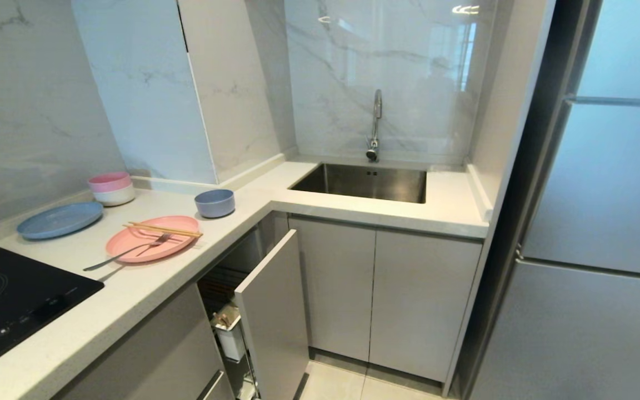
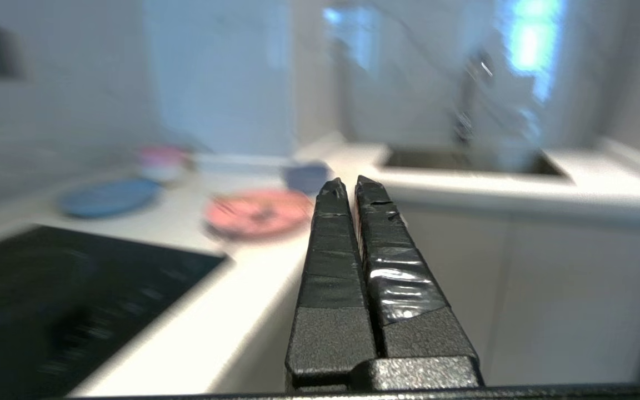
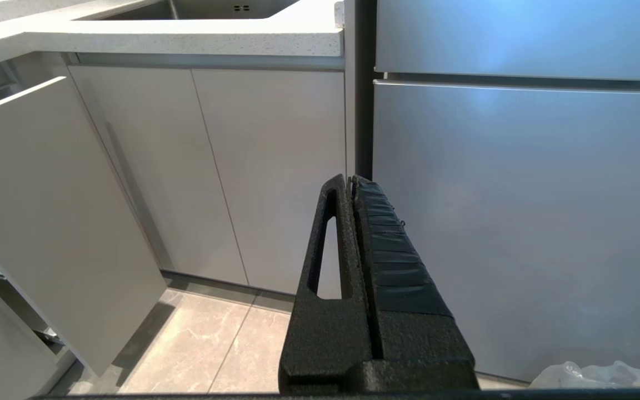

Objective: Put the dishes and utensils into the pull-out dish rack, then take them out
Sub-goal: Open the cupboard

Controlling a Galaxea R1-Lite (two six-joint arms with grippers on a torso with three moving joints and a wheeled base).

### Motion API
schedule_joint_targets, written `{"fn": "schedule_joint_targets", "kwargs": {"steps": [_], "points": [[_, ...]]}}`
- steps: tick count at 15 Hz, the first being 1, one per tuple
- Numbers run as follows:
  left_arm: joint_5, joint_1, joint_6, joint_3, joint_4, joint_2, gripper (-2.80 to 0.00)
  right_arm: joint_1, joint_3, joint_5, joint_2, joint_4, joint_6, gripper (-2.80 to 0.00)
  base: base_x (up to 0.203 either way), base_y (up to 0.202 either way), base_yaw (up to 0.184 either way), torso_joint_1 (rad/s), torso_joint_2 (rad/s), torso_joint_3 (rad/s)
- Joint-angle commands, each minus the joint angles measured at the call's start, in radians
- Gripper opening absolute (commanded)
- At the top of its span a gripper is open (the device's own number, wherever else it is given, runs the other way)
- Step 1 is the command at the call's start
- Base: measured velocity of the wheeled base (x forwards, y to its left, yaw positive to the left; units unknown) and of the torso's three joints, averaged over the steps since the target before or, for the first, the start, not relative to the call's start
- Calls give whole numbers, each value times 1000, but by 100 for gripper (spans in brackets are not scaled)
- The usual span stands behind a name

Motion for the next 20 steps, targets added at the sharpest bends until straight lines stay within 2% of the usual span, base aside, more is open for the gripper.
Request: {"fn": "schedule_joint_targets", "kwargs": {"steps": [1, 4, 5, 6, 8, 10, 11, 13, 17, 19, 20], "points": [[44, -4, 2, -198, 48, 156, -280, 0, 0, 0, 0, -1, 0, -280, 0, 0, 0, 0, 0, 0], [109, -12, 3, -556, 106, 477, -280, 0, 0, -1, 0, 0, 0, -280, 0, 0, 0, 0, 0, 0], [139, -38, 5, -663, 116, 575, -280, 0, 0, 0, 1, -1, 0, -280, 0, 0, 0, 0, 0, 0], [206, -98, 7, -754, 125, 677, -280, 0, 0, 0, 0, -1, 0, -280, 0, 0, 0, 0, 0, 0], [325, -212, 11, -880, 140, 849, -280, 0, 0, 0, 0, 1, 0, -280, 0, 0, 0, 0, 0, 0], [375, -269, 13, -929, 142, 995, -280, 0, 0, 0, 0, -1, 0, -280, 0, 0, 0, 0, 0, 0], [371, -268, 12, -939, 142, 1074, -280, 0, 0, 0, 0, -1, 0, -280, 0, 0, 0, 0, 0, 0], [304, -236, 0, -952, 139, 1225, -280, 0, 0, 0, 0, -1, 0, -280, 0, 0, 0, 0, 0, 0], [80, -196, -81, -1002, 166, 1535, -280, 0, 0, 0, 1, 0, 0, -280, 0, 0, 0, 0, 0, 0], [49, -188, -96, -1072, 195, 1668, -280, 0, 0, 0, 0, -1, 0, -280, 0, 0, 0, 0, 0, 0], [72, -189, -96, -1118, 214, 1729, -280, 0, 0, 0, 0, -1, 0, -280, 0, 0, 0, 0, 0, 0]]}}
